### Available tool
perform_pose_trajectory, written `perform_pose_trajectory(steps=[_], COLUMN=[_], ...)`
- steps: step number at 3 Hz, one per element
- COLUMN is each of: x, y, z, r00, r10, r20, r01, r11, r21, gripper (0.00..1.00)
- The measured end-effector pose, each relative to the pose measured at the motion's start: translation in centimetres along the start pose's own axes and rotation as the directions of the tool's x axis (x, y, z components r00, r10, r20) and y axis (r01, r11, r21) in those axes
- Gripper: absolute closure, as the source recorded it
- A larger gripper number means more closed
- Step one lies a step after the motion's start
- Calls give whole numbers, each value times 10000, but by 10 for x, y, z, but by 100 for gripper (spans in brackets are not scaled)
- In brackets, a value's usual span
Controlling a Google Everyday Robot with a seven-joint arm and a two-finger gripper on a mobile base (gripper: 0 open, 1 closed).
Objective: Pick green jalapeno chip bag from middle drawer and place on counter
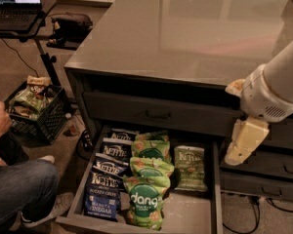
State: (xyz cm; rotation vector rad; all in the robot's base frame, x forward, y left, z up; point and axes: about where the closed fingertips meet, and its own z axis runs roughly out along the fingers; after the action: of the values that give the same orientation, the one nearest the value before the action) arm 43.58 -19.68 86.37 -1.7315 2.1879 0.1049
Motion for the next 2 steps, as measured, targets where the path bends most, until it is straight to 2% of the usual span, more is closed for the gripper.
perform_pose_trajectory(steps=[1, 2], x=[5, 5], y=[3, 3], z=[53, 53], r00=[9993, 9993], r10=[19, 19], r20=[362, 362], r01=[-6, -6], r11=[9994, 9994], r21=[-348, -349], gripper=[0, 0])
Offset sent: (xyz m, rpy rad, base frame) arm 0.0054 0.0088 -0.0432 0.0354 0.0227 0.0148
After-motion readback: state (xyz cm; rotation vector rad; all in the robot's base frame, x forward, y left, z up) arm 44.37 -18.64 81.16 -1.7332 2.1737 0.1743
